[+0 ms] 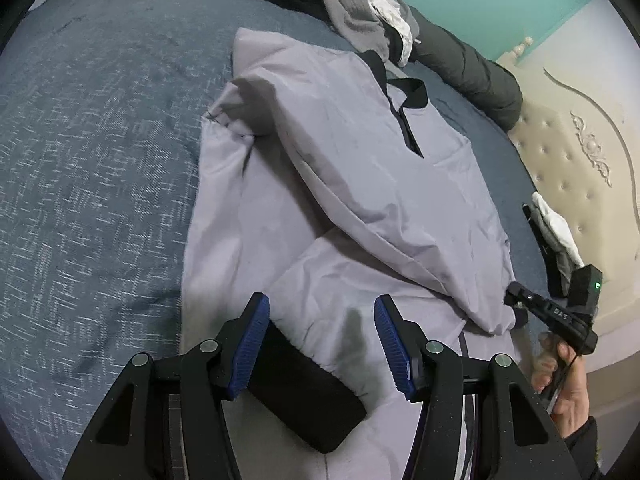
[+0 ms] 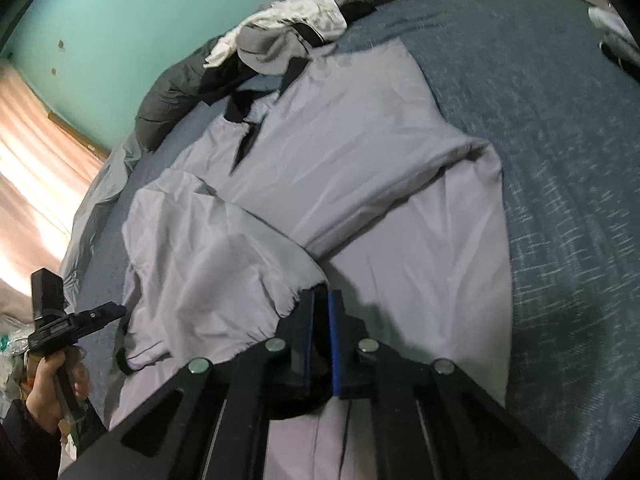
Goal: Fold clothes
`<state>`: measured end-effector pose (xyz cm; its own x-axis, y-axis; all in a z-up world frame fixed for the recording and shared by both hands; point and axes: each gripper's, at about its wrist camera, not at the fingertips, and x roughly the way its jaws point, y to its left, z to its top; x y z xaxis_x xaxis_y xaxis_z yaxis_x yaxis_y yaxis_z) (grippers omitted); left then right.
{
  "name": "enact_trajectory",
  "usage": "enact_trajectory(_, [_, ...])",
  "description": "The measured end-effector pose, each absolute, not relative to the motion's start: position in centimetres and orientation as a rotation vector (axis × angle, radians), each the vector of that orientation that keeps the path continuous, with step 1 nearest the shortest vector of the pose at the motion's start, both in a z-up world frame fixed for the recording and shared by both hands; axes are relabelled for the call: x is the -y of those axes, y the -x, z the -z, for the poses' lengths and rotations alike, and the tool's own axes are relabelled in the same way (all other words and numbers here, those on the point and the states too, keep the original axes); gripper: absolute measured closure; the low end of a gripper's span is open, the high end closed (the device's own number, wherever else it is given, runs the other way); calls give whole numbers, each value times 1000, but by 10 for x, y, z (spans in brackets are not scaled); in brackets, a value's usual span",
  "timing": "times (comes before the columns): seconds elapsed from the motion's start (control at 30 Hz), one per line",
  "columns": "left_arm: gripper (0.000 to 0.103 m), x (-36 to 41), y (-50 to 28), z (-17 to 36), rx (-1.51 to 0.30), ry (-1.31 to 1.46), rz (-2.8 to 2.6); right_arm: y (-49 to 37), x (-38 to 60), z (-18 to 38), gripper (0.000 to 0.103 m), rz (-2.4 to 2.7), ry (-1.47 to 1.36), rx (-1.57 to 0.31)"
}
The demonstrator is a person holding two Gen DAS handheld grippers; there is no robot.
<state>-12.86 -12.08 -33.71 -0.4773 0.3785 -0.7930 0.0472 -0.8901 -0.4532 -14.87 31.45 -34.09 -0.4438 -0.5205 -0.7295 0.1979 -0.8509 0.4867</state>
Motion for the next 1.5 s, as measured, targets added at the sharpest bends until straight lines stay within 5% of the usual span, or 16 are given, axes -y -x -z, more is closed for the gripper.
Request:
enact_trajectory(0.27, [44, 149, 129, 328, 603, 1475, -2554, 124, -341, 309, 97, 2324, -1275, 520])
enact_trajectory(0.97, [46, 163, 209, 332, 262, 1591, -2692, 124, -367, 354, 97, 2323, -1312, 702])
enact_trajectory(1.23, [74, 166, 224, 345, 264, 1583, -2681, 124, -363, 356, 97, 2333, -1317, 664])
enact_trajectory(1.37, [100, 164, 224, 346, 260, 1563, -2675, 124, -363, 355, 97, 2328, -1320, 662])
enact_trajectory(1.5, [100, 170, 216, 337, 243, 1519, -2727, 124, -360, 354, 97, 2307, -1336, 649])
